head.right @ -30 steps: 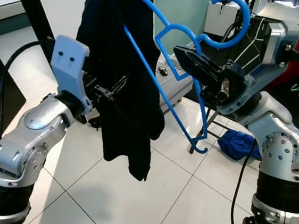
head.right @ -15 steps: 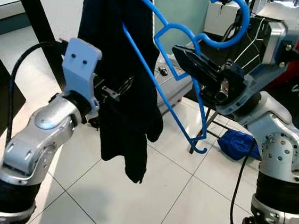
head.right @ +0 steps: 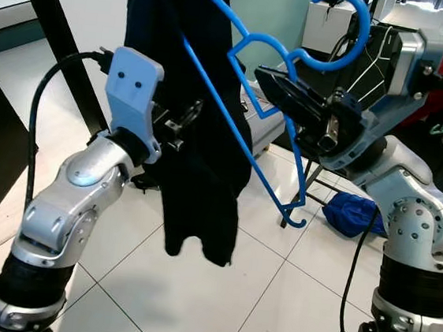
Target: Hang hanger
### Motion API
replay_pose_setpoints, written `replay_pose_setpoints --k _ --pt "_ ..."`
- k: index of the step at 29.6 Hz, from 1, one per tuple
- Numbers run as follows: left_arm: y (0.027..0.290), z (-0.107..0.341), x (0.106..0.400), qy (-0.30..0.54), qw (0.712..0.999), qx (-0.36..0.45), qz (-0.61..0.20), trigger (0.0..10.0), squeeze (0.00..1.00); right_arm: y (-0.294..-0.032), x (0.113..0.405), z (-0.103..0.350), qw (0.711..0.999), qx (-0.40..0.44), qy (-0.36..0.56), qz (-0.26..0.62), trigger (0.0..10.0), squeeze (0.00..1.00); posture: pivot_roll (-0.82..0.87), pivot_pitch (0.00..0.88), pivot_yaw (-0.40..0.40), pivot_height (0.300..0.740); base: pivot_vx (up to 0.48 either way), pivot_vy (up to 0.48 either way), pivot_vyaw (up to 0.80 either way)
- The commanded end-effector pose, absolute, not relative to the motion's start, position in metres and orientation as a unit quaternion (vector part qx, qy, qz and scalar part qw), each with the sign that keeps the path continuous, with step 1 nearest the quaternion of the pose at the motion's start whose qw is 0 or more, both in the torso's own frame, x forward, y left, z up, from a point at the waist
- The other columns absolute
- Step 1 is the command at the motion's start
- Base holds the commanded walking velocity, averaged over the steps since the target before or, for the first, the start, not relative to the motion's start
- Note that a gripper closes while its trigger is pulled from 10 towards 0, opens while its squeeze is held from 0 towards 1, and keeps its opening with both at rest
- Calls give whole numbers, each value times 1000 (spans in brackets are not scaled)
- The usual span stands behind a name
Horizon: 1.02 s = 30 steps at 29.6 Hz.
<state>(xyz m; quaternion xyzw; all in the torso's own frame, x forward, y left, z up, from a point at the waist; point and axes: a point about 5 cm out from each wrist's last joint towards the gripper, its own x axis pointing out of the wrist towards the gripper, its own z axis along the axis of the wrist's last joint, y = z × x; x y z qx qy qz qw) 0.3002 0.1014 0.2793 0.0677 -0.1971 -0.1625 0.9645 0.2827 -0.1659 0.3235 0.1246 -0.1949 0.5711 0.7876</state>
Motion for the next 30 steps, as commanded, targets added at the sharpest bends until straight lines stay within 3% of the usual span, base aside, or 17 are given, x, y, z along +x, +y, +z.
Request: replay_pose_setpoints --k 1,10,11,15,21,26,30 --pt "112 283 302 -204 965 83 -141 0 0 -164 284 323 794 113 -199 563 10000 0 -99 71 46 740 0 0 0" --pt "129 284 302 -205 965 105 -121 0 0 -169 296 316 833 108 -189 508 10000 0 -89 74 41 740 0 0 0" --pt "134 281 300 -202 965 115 -121 157 0 -172 300 315 847 105 -187 487 10000 0 -89 74 41 740 0 0 0" --pt "139 278 298 -197 966 124 -117 471 0 -177 305 314 856 103 -185 472 10000 0 -83 75 38 740 0 0 0" --pt "143 276 296 -192 966 130 -112 118 0 -178 306 312 857 99 -177 474 10000 0 -83 77 36 740 0 0 0" --pt "139 279 295 -202 963 133 -121 667 0 -174 307 299 859 81 -143 485 10000 0 -83 76 30 740 0 0 0" --pt "131 281 293 -214 954 150 -146 1412 0 -148 292 262 827 55 -52 558 10000 0 -77 75 26 740 0 0 0"
